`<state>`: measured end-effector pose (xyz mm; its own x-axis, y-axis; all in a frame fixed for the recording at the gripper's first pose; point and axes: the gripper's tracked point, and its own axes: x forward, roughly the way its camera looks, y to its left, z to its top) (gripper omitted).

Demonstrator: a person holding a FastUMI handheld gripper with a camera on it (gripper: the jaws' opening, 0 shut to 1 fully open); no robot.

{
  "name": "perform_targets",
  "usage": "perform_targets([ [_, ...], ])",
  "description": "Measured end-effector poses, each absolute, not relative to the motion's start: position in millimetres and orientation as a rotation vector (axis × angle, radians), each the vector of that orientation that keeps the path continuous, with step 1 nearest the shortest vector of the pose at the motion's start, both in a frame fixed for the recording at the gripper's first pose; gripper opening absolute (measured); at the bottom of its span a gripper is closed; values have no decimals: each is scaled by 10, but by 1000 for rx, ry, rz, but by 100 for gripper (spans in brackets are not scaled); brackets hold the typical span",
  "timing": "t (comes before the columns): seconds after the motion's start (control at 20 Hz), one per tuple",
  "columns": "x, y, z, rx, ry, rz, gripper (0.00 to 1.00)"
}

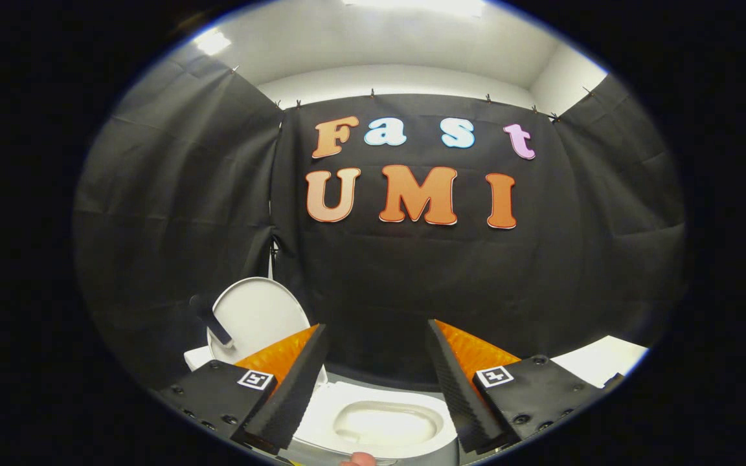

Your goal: Open the toilet lid.

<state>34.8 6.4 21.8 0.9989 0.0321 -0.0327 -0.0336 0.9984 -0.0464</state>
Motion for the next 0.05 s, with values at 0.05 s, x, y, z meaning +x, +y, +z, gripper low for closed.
perform_targets([
  [0.05,301,38,222,-44,28,35,98],
])
